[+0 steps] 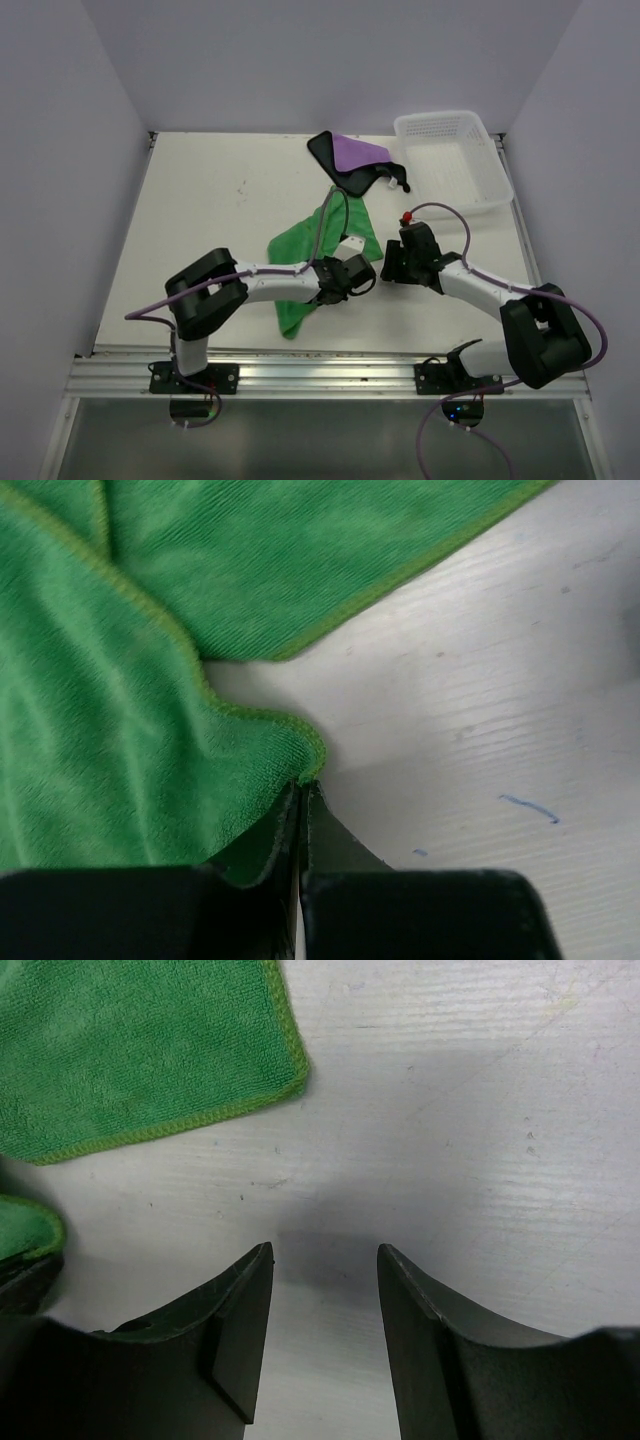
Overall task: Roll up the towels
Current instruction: Flatten the towel
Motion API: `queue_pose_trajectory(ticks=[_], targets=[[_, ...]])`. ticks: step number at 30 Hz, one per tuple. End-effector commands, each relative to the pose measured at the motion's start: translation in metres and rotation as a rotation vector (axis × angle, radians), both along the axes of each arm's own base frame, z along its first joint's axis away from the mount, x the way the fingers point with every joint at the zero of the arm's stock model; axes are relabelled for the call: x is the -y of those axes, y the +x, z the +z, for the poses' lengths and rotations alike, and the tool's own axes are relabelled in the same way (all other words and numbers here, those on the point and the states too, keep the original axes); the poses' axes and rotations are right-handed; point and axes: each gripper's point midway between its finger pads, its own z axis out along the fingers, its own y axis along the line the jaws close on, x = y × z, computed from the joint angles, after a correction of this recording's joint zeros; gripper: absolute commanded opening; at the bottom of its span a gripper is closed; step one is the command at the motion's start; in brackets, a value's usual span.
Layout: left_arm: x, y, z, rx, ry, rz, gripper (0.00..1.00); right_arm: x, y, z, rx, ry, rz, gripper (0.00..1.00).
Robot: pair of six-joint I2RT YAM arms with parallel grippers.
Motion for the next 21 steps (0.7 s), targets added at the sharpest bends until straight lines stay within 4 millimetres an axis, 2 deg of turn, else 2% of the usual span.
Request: queue_pose_trajectory(ticks=[1, 3, 4, 6, 7, 9, 10, 12, 13, 14, 15, 17, 18, 20, 21], targets=[[-0.043, -0.006, 0.03, 0.062, 0.05, 0.126, 0.0, -0.006, 0.01, 0.016, 0.06, 0.028, 0.02, 0.5], [-0.052, -0.014, 0.053, 0.09, -0.018, 0.176, 0.0, -0.005, 0.015, 0.022, 0.078, 0.016, 0.024, 0.5], [-0.059, -0.016, 0.086, 0.123, -0.104, 0.202, 0.0, -0.004, 0.017, 0.023, 0.079, 0.009, 0.022, 0.5], [-0.073, -0.022, 0.112, 0.148, -0.195, 0.233, 0.0, -0.007, 0.025, 0.031, 0.099, 0.01, 0.02, 0.49], [-0.081, -0.026, 0.146, 0.184, -0.312, 0.254, 0.0, -0.009, 0.029, 0.033, 0.105, 0.014, 0.019, 0.47], [-0.095, -0.032, 0.167, 0.209, -0.389, 0.26, 0.0, -0.016, 0.037, 0.038, 0.113, 0.025, 0.021, 0.44], [-0.109, -0.037, 0.186, 0.231, -0.447, 0.285, 0.0, -0.021, 0.046, 0.046, 0.128, 0.036, 0.026, 0.39], [-0.123, -0.042, 0.199, 0.244, -0.479, 0.307, 0.0, -0.033, 0.05, 0.042, 0.105, 0.019, 0.058, 0.35], [-0.138, -0.046, 0.204, 0.249, -0.481, 0.329, 0.0, -0.038, 0.054, 0.045, 0.107, 0.011, 0.068, 0.33], [-0.144, -0.048, 0.208, 0.25, -0.482, 0.34, 0.0, -0.047, 0.062, 0.054, 0.129, 0.023, 0.081, 0.3], [-0.149, -0.05, 0.215, 0.255, -0.494, 0.352, 0.0, -0.051, 0.066, 0.049, 0.115, 0.024, 0.083, 0.28], [-0.164, -0.055, 0.22, 0.256, -0.5, 0.378, 0.0, -0.062, 0.082, 0.059, 0.132, 0.039, 0.086, 0.26], [-0.166, -0.057, 0.223, 0.256, -0.509, 0.379, 0.0, -0.064, 0.086, 0.05, 0.11, 0.03, 0.083, 0.24], [-0.173, -0.06, 0.227, 0.257, -0.52, 0.386, 0.0, -0.074, 0.099, 0.054, 0.113, 0.041, 0.086, 0.23], [-0.176, -0.061, 0.228, 0.257, -0.519, 0.388, 0.0, -0.077, 0.101, 0.041, 0.078, 0.034, 0.091, 0.22]])
